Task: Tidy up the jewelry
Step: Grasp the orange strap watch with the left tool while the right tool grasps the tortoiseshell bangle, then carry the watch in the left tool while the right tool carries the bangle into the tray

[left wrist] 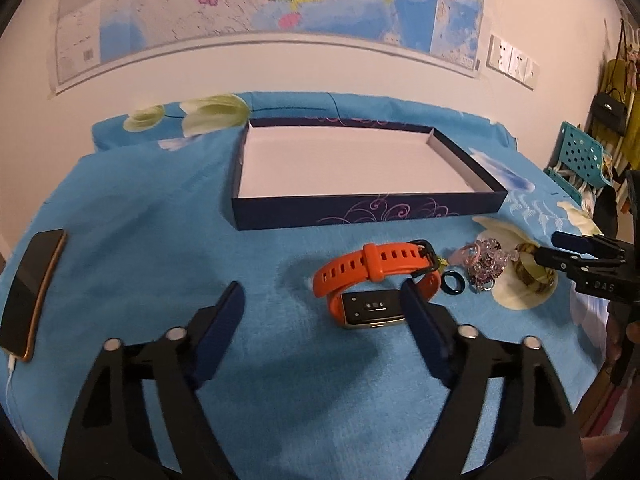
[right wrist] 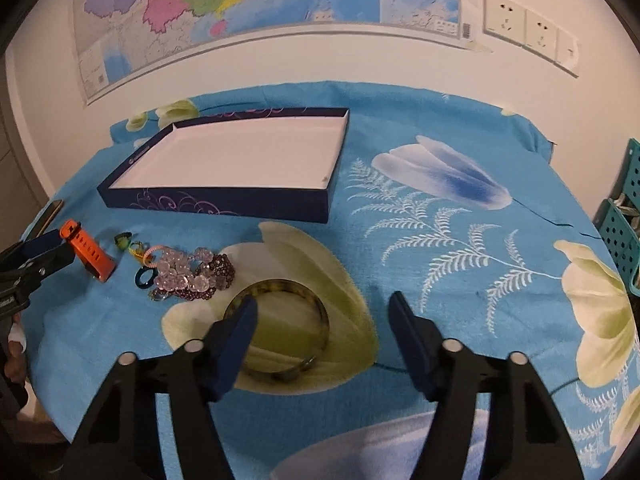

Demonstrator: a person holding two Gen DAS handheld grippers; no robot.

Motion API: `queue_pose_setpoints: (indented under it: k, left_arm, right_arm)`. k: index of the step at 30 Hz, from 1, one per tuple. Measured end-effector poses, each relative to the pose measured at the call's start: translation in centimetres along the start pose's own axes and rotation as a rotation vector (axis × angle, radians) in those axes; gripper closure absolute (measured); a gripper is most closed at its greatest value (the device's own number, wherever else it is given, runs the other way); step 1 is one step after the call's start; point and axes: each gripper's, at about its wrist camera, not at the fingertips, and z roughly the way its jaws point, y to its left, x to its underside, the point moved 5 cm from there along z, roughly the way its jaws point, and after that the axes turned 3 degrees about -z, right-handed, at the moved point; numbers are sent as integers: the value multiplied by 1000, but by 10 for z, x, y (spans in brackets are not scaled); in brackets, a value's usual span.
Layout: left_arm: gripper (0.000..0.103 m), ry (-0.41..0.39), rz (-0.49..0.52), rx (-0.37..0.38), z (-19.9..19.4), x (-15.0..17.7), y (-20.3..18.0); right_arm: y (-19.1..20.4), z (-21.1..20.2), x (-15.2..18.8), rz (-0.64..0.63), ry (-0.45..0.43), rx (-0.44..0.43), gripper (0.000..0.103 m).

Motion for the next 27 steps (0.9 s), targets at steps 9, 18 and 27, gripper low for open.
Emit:
queue_pose_setpoints:
  k: [9,18,27]
  left_arm:
    - [66,53,24,65,13,-5,-5]
    - [93,102,-2,114,18,-1,-9]
    - [93,95,-36,178,-2,-4,-7]
  right_arm:
    - [2,12,-2,-41,39,-21,72]
    - [5,12,-5,-48,37,-62,97]
    - [4,-9,-16,2,-34,-125,97]
